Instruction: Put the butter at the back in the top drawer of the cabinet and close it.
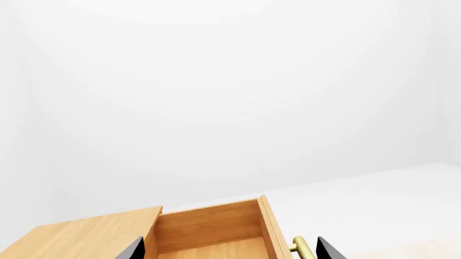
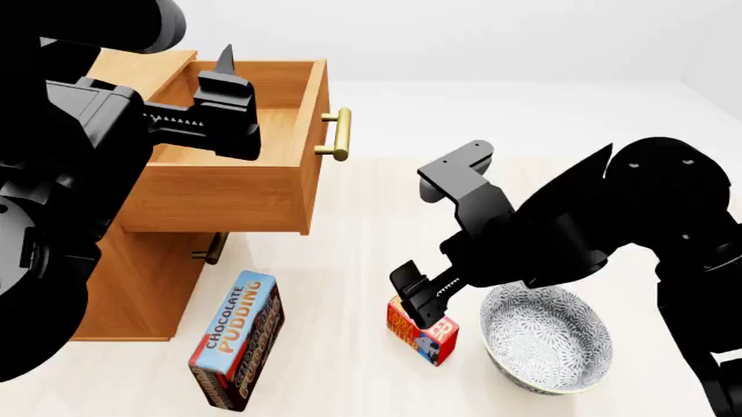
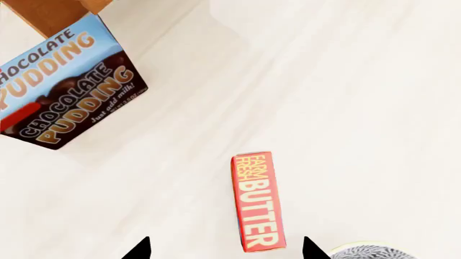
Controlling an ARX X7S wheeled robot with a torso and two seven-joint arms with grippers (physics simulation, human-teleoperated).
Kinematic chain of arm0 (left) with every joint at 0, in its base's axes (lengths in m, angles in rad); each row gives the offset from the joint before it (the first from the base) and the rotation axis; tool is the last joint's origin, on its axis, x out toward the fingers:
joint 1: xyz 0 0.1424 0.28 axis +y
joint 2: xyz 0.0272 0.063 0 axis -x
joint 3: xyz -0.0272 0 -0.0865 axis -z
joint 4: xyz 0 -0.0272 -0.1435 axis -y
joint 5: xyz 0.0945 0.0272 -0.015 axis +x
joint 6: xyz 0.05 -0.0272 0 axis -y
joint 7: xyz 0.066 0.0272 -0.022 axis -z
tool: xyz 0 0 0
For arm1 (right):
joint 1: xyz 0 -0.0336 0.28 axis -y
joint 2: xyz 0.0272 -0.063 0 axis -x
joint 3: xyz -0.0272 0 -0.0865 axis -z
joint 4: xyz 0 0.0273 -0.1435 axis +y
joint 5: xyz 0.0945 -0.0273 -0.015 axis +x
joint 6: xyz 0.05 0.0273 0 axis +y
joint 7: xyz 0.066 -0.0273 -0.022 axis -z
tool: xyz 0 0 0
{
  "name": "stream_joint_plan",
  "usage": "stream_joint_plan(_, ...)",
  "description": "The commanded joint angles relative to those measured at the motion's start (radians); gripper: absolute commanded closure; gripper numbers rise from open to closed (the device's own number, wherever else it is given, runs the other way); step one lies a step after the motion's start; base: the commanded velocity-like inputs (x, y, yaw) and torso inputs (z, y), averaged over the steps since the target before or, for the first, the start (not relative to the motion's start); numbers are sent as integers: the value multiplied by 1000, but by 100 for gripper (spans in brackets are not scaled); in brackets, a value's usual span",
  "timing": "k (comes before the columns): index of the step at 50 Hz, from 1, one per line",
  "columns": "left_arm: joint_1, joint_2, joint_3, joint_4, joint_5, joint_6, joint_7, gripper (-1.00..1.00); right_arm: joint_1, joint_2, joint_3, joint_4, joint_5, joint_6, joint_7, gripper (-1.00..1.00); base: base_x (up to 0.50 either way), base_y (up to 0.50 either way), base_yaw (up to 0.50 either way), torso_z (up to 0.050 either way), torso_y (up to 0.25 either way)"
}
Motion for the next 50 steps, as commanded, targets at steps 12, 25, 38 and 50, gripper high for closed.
stream_joint_plan(12, -10, -9, 8, 18, -80, 19, -55, -100, 39, -47, -166, 101, -57, -9, -146, -100, 0, 0, 0, 0, 0)
stream_joint_plan(25, 13, -15, -1, 21, -67, 36, -30, -100, 43, -63, -268, 143, -182, -65, -269, -100, 0, 0, 0, 0, 0)
stream_joint_plan(38, 27, -25, -6, 18, -57, 50, -10, -100, 49, -84, -341, 194, -268, -117, -367, -100, 0, 0, 0, 0, 0)
stream_joint_plan(50, 30, -29, -2, 19, -64, 60, -9, -100, 47, -111, -394, 256, -332, -172, -455, -100, 0, 0, 0, 0, 0)
